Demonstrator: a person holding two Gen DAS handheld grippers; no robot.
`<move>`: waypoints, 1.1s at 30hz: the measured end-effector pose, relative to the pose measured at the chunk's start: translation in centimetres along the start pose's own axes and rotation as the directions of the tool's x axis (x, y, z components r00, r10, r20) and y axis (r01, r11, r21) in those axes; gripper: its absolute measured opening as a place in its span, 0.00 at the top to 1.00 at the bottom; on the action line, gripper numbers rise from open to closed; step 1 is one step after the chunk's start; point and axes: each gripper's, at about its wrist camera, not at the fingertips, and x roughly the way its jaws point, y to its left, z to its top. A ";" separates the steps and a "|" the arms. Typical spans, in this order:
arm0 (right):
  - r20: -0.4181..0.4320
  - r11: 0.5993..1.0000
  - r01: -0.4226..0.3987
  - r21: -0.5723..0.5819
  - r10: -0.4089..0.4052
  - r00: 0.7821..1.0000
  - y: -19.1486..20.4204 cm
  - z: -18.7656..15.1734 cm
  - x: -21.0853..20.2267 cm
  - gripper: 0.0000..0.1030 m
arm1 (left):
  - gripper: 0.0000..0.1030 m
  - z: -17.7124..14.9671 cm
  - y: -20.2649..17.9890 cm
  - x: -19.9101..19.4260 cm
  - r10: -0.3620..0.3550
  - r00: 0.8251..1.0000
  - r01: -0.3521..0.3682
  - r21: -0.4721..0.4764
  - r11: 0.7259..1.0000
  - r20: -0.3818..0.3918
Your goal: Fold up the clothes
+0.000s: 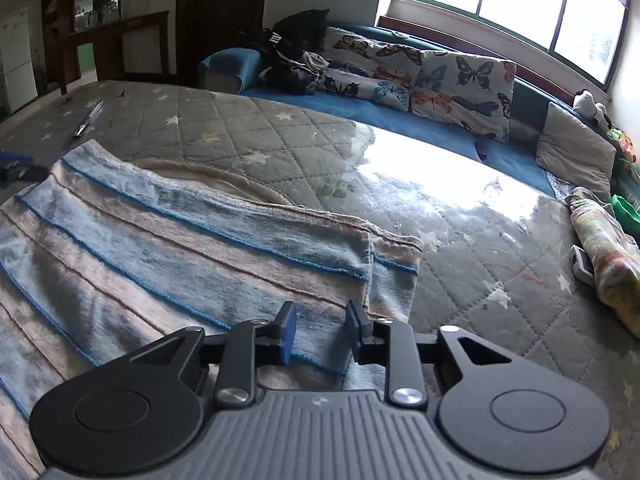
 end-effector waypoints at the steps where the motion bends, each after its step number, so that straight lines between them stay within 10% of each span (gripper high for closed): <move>1: 0.000 1.000 0.000 0.000 0.000 1.000 0.0 0.0 0.0 0.71 | 0.58 0.0 -0.2 0.2 -0.021 1.000 0.021 -0.004 1.000 -0.005; 4: 0.001 1.000 -0.001 0.002 0.001 1.000 0.0 0.0 0.0 0.71 | 0.83 0.0 -0.7 0.6 -0.084 0.996 0.083 -0.015 0.996 -0.018; 11: 0.005 1.000 -0.002 0.006 0.002 1.000 -0.1 0.0 0.1 0.70 | 0.91 -1.9 -4.8 -1.4 -0.064 0.996 0.056 0.138 0.989 0.057; 20: 0.012 1.000 -0.005 0.012 0.005 1.000 -0.3 -0.1 0.2 0.70 | 0.91 -6.0 -12.1 -4.1 -0.055 0.986 -0.025 0.466 0.884 0.158; 25: 0.016 1.000 -0.007 0.015 0.007 1.000 -0.4 -0.1 0.2 0.69 | 0.82 -8.1 -13.8 -5.5 -0.189 0.974 0.082 0.582 0.809 0.125; 31: 0.017 1.000 -0.010 0.017 0.010 1.000 -0.3 -0.2 0.1 0.69 | 0.80 -6.8 -13.0 -7.2 -0.276 0.953 0.176 0.512 0.840 0.124; 33: 0.017 1.000 -0.011 0.017 0.011 1.000 -0.3 -0.2 0.1 0.68 | 0.62 -6.0 -12.6 -6.9 -0.238 0.961 0.142 0.492 0.859 0.139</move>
